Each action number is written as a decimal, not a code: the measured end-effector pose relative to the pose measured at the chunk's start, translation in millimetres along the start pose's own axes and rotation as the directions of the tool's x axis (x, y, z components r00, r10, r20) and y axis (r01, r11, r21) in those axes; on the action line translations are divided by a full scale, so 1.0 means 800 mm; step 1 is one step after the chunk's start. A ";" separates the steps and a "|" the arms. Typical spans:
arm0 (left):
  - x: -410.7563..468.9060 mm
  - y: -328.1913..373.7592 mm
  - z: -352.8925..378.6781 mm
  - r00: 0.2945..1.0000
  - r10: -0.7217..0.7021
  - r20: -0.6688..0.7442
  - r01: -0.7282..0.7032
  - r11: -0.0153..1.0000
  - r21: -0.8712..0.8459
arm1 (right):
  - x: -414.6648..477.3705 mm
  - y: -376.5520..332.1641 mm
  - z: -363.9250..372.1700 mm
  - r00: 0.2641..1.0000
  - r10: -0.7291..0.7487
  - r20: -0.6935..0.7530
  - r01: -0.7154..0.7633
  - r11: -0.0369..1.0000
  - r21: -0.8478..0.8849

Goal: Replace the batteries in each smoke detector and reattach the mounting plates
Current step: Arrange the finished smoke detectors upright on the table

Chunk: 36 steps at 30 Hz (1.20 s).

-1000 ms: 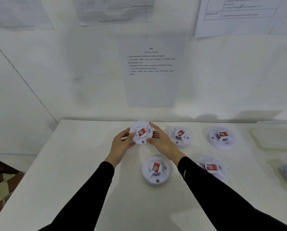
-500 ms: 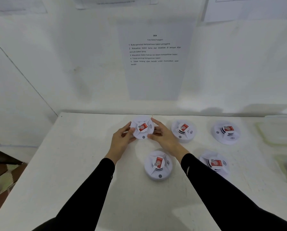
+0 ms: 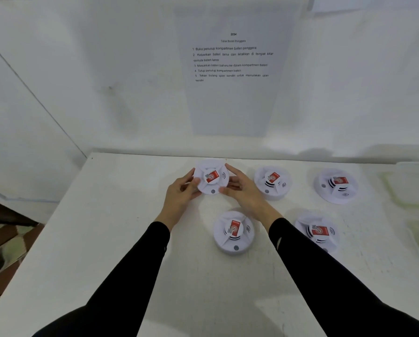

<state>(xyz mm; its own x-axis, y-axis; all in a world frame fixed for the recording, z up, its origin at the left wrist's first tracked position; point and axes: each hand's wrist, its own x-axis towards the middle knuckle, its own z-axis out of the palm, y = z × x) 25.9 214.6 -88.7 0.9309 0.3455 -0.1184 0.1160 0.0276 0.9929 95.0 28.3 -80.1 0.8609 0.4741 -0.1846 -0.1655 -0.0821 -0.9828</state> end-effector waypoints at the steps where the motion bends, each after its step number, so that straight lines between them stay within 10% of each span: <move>1: 0.000 0.000 0.000 1.000 0.002 -0.001 -0.002 1.000 0.000 | 0.000 0.000 0.000 1.000 -0.002 -0.001 0.002 1.000 0.000; 36: -0.006 0.005 0.003 1.000 0.014 -0.014 -0.014 1.000 -0.013 | 0.002 -0.006 0.012 0.999 -0.029 -0.033 0.026 0.995 -0.096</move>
<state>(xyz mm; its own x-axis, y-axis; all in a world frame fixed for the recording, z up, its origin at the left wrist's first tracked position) 22.9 210.4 -84.4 0.9273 0.3594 -0.1045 0.0986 0.0347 0.9945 92.6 37.5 -75.8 0.8807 0.4473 -0.1560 -0.0962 -0.1535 -0.9835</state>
